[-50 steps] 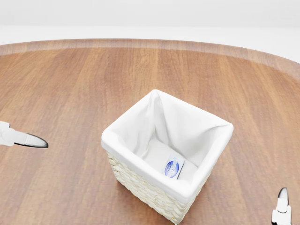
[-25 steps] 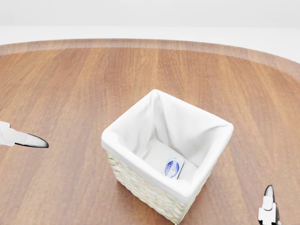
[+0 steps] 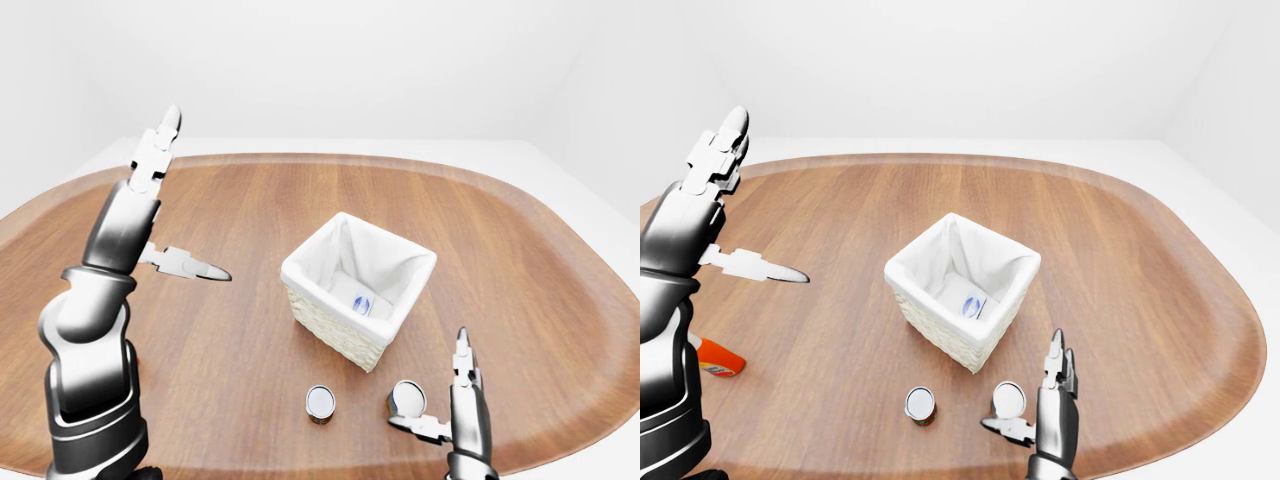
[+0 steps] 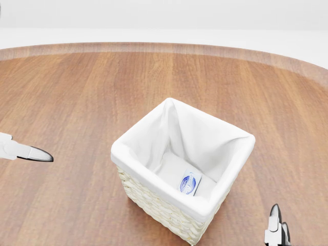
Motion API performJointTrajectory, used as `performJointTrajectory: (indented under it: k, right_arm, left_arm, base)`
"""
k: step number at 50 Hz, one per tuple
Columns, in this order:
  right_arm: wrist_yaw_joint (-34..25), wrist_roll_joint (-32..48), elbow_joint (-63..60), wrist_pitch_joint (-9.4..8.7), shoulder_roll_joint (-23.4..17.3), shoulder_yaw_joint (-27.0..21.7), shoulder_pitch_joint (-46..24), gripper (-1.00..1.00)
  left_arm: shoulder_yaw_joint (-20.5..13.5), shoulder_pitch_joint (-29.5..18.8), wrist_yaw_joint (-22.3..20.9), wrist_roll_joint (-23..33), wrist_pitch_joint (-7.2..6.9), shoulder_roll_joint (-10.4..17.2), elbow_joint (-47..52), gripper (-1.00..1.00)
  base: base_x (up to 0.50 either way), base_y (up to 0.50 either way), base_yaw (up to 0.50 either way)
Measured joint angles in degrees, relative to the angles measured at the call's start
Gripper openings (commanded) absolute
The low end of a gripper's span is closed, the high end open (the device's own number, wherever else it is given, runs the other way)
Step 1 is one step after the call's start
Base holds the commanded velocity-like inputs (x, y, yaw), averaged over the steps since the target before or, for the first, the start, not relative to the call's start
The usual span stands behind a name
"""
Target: Pick up the alphabet soup and the cream cheese box, and put them in the basket.
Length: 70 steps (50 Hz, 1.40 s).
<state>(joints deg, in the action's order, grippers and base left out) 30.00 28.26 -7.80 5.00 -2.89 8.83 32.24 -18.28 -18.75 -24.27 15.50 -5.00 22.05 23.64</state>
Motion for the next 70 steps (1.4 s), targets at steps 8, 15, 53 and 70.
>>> performJointTrajectory:
  k: [8, 15, 53, 70]
  right_arm:
    - [0.0, 0.8, 2.5, 0.0, -0.5, 1.1, -1.0, 1.0]
    - [0.0, 1.2, 5.2, 0.0, -0.7, 1.6, -2.1, 1.0]
    - [0.0, 2.5, 17.0, 0.0, -0.1, 0.6, -6.8, 1.0]
    - [0.0, 2.9, 21.2, 0.0, 0.6, -1.1, -8.6, 1.0]
  left_arm:
    - [0.0, 0.0, 0.0, 0.0, 0.0, 0.0, -0.1, 1.0]
    - [0.1, 0.0, 0.1, 0.1, 0.0, -0.1, -0.3, 1.0]
    - [0.2, 0.0, -0.1, 0.4, 0.0, -0.1, -0.6, 1.0]
    - [0.2, 0.0, -0.1, 0.4, 0.0, -0.1, -0.6, 1.0]
  base:
    - [0.0, 0.0, 0.0]
    - [0.0, 0.0, 0.0]
    - [0.0, 0.0, 0.0]
    - [0.0, 0.0, 0.0]
